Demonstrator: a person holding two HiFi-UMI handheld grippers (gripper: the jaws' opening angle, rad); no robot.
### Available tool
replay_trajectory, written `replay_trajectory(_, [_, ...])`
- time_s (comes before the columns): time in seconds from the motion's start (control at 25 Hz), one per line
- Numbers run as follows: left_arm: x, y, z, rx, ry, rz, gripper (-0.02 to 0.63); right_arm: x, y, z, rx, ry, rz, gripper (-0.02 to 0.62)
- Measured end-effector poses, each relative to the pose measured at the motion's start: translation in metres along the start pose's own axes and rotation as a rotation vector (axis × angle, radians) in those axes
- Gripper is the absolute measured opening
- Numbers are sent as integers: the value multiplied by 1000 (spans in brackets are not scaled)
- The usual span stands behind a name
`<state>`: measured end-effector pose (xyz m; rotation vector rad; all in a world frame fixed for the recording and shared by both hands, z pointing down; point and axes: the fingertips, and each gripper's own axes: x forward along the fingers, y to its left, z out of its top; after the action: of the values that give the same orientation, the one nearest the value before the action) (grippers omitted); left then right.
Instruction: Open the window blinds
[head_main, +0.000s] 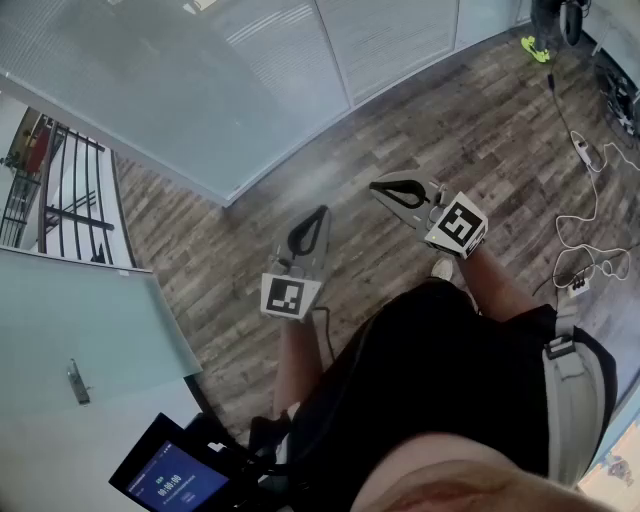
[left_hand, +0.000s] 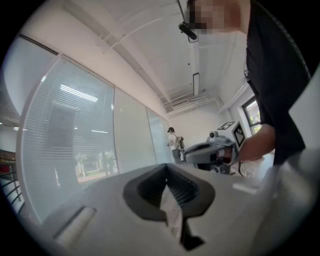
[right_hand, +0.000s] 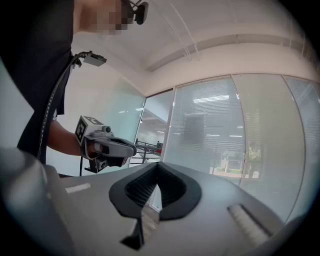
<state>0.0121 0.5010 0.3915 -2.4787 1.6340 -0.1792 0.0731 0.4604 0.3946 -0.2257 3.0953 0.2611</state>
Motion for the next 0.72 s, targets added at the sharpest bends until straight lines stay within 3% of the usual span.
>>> replay_trajectory(0.44, [-5, 6, -2, -7, -1, 9, 3, 7, 3, 5, -21, -1, 5, 5])
replay_trajectory(0.72, [-12, 15, -3, -12, -21, 32, 3, 6, -4, 5, 32, 2, -30, 5])
